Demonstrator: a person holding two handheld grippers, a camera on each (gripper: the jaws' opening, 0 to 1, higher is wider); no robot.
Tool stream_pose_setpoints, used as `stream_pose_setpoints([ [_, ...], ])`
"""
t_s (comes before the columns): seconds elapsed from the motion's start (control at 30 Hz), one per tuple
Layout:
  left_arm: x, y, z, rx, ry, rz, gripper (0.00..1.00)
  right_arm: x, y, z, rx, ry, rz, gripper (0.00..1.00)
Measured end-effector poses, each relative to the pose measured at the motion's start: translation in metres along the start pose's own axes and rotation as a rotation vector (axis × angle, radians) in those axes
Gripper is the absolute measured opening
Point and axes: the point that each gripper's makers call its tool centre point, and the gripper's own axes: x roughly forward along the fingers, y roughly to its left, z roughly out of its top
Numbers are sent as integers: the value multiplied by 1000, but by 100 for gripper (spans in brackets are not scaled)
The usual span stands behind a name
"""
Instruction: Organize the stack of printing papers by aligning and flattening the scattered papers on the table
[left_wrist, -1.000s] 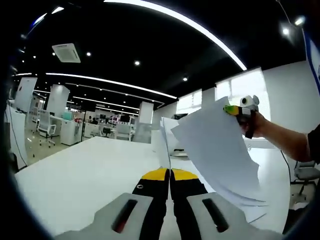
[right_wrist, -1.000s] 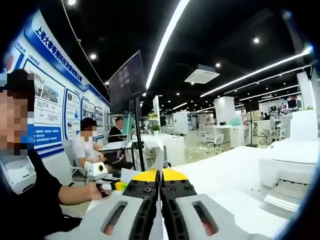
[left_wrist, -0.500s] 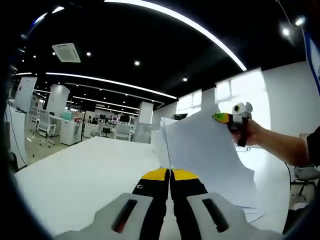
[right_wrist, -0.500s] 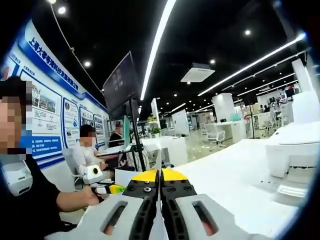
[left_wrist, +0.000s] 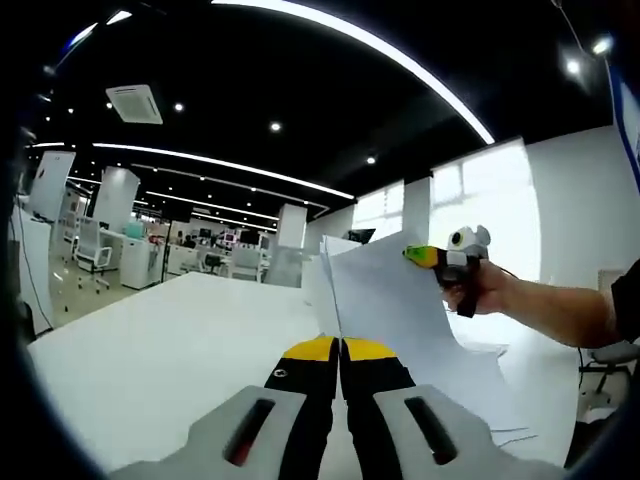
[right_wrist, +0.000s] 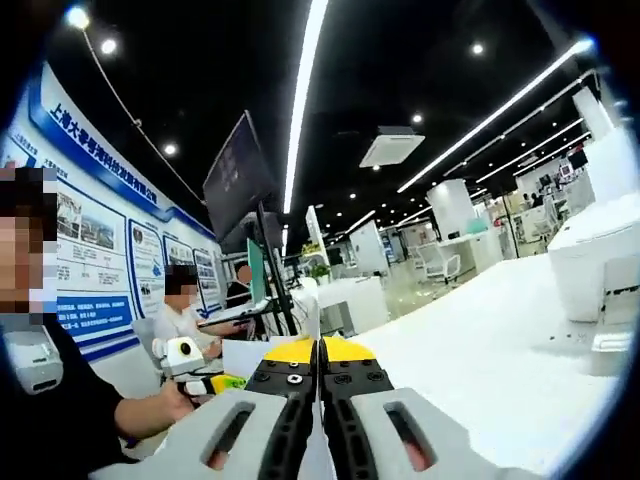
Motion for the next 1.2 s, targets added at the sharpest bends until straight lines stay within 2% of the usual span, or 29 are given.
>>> stream_pose_setpoints([
  [0.27, 0, -2, 2, -5, -12, -15, 7, 13, 8, -13, 14, -23, 35, 0],
  [0.47, -1, -5, 5, -34, -34, -40, 9, 18, 3, -20, 22, -29, 47, 0],
  [0.63, 0, -12, 5, -48, -29, -78, 13, 21, 1, -25, 21, -28, 51, 0],
  [0.77, 1, -16, 5, -48, -29, -95, 18, 22, -2, -26, 17, -32, 49, 0],
  [1.2, 4, -26, 3, -55, -13, -150, 22, 24, -13, -31, 5, -30, 17, 0],
])
